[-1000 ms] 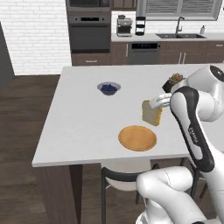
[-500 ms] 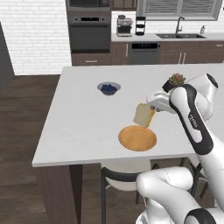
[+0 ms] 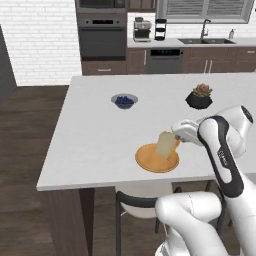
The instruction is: Start the toaster. Once the lever pops up, take the bread to the plate on the dining counter.
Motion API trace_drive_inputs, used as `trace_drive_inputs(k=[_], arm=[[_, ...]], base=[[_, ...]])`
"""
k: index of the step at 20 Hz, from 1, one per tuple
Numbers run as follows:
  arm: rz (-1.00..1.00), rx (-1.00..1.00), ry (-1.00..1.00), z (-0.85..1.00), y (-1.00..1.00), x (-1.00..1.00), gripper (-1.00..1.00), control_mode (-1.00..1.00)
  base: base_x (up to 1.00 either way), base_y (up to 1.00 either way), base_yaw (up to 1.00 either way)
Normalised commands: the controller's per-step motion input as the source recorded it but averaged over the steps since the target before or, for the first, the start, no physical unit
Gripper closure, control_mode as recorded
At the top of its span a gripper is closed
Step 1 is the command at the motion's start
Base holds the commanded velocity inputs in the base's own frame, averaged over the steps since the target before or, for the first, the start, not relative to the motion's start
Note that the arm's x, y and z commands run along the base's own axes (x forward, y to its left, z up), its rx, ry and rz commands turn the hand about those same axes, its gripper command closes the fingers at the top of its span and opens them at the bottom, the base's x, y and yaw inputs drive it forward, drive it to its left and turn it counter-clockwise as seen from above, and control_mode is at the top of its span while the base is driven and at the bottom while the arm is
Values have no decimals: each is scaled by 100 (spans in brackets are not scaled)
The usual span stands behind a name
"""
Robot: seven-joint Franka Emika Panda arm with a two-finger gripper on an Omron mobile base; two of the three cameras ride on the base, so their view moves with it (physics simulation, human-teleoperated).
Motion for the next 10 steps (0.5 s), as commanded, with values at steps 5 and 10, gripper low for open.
trace_drive_inputs(k=[5, 10], arm=[[0, 6, 3, -25, -9, 66, 100, -100], [0, 4, 1, -31, -12, 66, 100, -100]], base=[[0, 0, 0], [0, 0, 0]])
